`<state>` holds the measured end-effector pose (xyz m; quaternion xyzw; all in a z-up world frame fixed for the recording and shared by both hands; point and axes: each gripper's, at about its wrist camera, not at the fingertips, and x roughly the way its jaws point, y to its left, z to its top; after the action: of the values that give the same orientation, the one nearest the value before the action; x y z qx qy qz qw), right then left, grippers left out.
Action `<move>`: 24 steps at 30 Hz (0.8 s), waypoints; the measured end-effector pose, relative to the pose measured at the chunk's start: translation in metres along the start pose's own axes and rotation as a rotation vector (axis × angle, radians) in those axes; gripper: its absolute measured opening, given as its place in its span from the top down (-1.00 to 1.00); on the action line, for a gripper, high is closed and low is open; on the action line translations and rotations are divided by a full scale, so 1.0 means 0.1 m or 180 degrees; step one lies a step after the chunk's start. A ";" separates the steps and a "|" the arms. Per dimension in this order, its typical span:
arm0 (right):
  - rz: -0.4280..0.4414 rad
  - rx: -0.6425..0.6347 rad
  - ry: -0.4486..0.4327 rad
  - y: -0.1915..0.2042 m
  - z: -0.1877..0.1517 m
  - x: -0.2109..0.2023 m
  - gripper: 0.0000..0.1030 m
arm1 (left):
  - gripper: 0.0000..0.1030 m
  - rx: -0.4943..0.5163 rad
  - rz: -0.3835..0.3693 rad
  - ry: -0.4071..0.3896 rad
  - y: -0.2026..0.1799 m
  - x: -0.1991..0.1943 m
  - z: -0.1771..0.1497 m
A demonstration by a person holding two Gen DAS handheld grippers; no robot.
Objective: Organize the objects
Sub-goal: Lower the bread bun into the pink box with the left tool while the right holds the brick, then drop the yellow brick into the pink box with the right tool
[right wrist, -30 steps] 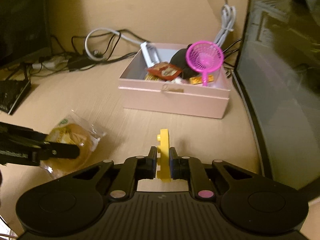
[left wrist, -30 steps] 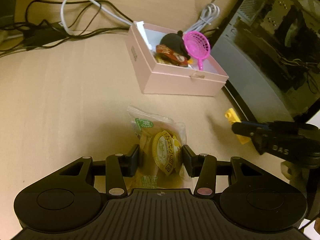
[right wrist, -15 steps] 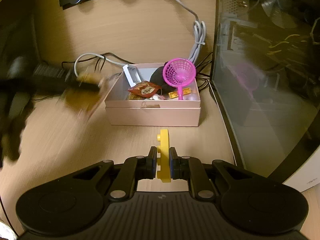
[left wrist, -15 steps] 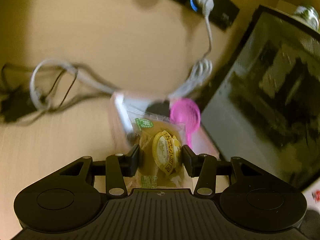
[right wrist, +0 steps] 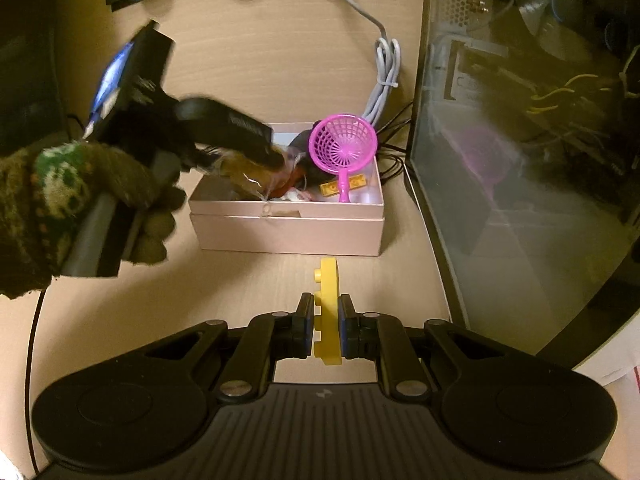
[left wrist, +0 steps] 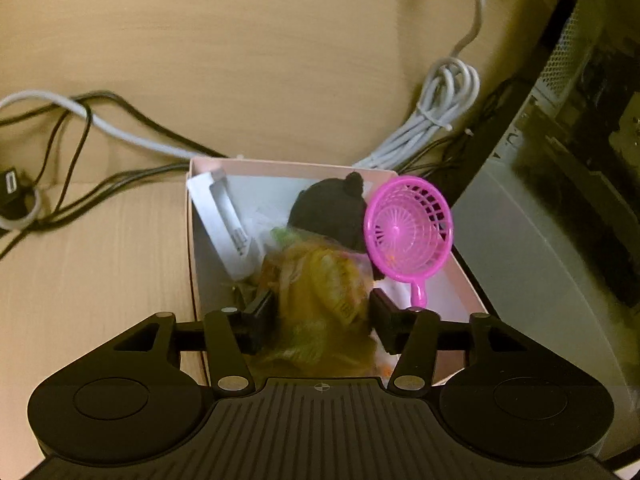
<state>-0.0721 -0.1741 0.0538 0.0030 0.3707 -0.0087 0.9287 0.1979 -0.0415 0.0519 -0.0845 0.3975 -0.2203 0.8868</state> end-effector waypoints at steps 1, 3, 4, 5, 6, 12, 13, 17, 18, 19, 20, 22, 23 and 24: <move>-0.0008 -0.0005 -0.0003 -0.01 0.01 0.01 0.77 | -0.06 -0.0036 -0.0037 -0.0030 0.01 -0.04 0.01; -0.0007 0.0008 -0.0007 -0.02 0.02 0.02 0.77 | -0.06 -0.0105 -0.0168 -0.0195 0.04 -0.17 0.04; -0.0005 0.0013 -0.0008 -0.02 0.03 0.03 0.77 | -0.06 -0.0125 -0.0226 -0.0293 0.07 -0.24 0.05; -0.0005 0.0013 -0.0014 -0.02 0.03 0.04 0.77 | -0.06 -0.0151 -0.0289 -0.0393 0.08 -0.32 0.07; -0.0005 0.0014 -0.0022 -0.02 0.04 0.05 0.77 | -0.06 -0.0192 -0.0350 -0.0476 0.11 -0.41 0.09; 0.0065 0.0086 -0.0023 -0.06 0.15 0.15 0.77 | -0.06 -0.0453 -0.0432 -0.0804 0.31 -0.87 0.07; 0.0065 0.0096 -0.0050 -0.06 0.20 0.16 0.77 | -0.06 -0.0505 -0.0406 -0.0836 0.36 -0.91 0.04; 0.0093 0.0065 -0.0257 -0.05 0.47 0.21 0.77 | -0.06 -0.0747 -0.0273 -0.0900 0.60 -1.06 -0.12; 0.0097 0.0040 -0.0327 -0.03 0.57 0.23 0.77 | -0.06 -0.0805 -0.0244 -0.0879 0.66 -1.08 -0.16; 0.0095 0.0013 -0.0414 0.00 0.68 0.26 0.77 | -0.06 -0.0858 -0.0227 -0.0837 0.70 -1.07 -0.20; 0.0094 0.0006 -0.0483 0.02 0.77 0.30 0.77 | -0.06 -0.0896 -0.0221 -0.0778 0.73 -1.05 -0.24; 0.0118 0.0007 -0.0658 0.05 0.98 0.42 0.74 | -0.06 -0.0917 -0.0182 -0.0642 0.76 -1.01 -0.30; 0.0092 -0.0028 -0.0718 0.06 1.05 0.48 0.59 | -0.06 -0.0903 -0.0164 -0.0578 0.75 -0.98 -0.33; 0.0028 -0.0072 -0.0709 0.08 1.10 0.56 0.43 | -0.06 -0.0889 -0.0160 -0.0533 0.76 -0.97 -0.36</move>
<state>0.0444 -0.1686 0.0947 -0.0068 0.2653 -0.0007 0.9641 0.1388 0.0713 0.0681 -0.2350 0.3467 -0.1771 0.8906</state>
